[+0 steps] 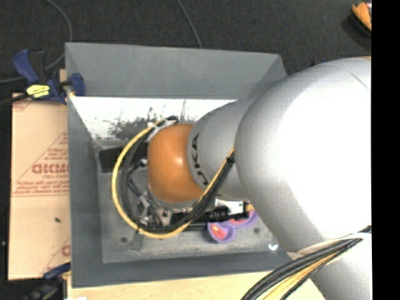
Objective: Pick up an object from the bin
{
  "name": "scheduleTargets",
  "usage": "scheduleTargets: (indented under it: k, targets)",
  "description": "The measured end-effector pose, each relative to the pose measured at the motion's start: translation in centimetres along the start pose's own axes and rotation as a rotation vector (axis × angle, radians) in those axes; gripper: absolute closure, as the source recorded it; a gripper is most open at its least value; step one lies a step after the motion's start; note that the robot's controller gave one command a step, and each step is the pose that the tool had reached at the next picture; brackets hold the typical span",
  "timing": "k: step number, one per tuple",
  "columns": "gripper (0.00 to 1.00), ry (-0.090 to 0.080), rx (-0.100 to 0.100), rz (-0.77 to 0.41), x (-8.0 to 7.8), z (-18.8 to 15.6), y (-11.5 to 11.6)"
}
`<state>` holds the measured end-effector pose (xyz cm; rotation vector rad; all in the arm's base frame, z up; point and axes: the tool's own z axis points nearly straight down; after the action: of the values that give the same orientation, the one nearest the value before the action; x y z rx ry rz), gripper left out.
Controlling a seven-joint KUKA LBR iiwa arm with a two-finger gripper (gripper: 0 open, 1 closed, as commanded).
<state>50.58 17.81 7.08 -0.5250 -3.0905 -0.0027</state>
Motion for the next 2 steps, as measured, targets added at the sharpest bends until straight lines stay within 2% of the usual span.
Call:
scheduleTargets:
  k: [1,2]
  targets:
    - [0.0,-0.008,-0.009,-0.382,-1.1,0.0,-7.3]
    - [1.0,-0.005,-0.005,-0.006,-2.1,0.0,-8.5]
